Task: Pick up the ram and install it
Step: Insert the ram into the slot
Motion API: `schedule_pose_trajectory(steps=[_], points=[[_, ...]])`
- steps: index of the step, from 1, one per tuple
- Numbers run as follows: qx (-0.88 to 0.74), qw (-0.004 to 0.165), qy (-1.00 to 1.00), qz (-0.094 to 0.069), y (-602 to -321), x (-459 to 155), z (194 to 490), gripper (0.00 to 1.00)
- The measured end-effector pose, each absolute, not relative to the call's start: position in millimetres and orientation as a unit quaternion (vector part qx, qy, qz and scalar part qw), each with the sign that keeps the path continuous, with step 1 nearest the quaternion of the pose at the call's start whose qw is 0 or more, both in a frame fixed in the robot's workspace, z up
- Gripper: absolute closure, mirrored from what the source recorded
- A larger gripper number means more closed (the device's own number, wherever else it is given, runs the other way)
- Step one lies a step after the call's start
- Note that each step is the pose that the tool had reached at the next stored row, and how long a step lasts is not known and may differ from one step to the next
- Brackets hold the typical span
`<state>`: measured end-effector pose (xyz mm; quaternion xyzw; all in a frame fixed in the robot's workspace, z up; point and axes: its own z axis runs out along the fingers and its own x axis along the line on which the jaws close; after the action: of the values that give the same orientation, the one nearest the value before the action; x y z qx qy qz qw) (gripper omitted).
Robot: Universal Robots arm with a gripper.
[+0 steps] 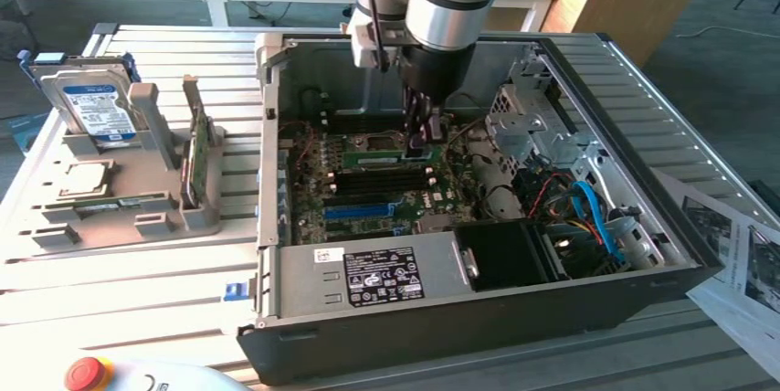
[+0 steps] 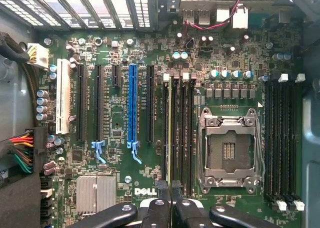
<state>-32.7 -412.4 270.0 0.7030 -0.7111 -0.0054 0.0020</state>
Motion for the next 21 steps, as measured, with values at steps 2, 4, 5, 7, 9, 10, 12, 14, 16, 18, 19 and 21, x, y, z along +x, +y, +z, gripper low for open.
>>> schedule_pose_trajectory(steps=[2, 4, 5, 7, 9, 10, 12, 14, 16, 18, 19, 21], points=[[0.703, 0.002, -0.711, -0.005, -412, -33, 268, 0.88], [0.703, 0.002, -0.711, -0.005, -412, -33, 267, 0.88], [0.703, 0.002, -0.711, -0.005, -412, -33, 266, 0.88], [0.703, 0.002, -0.711, -0.005, -412, -33, 265, 0.88], [0.703, 0.002, -0.711, -0.005, -412, -33, 263, 0.88], [0.703, 0.002, -0.711, -0.005, -412, -33, 263, 0.88], [0.703, 0.002, -0.711, -0.005, -412, -33, 261, 0.88], [0.703, 0.002, -0.711, -0.005, -412, -33, 259, 0.88], [0.703, 0.002, -0.711, -0.005, -412, -33, 258, 0.88], [0.703, 0.002, -0.711, -0.005, -412, -33, 256, 0.88], [0.703, 0.002, -0.711, -0.005, -412, -33, 256, 0.88], [0.703, 0.002, -0.711, -0.005, -412, -33, 255, 0.88]])
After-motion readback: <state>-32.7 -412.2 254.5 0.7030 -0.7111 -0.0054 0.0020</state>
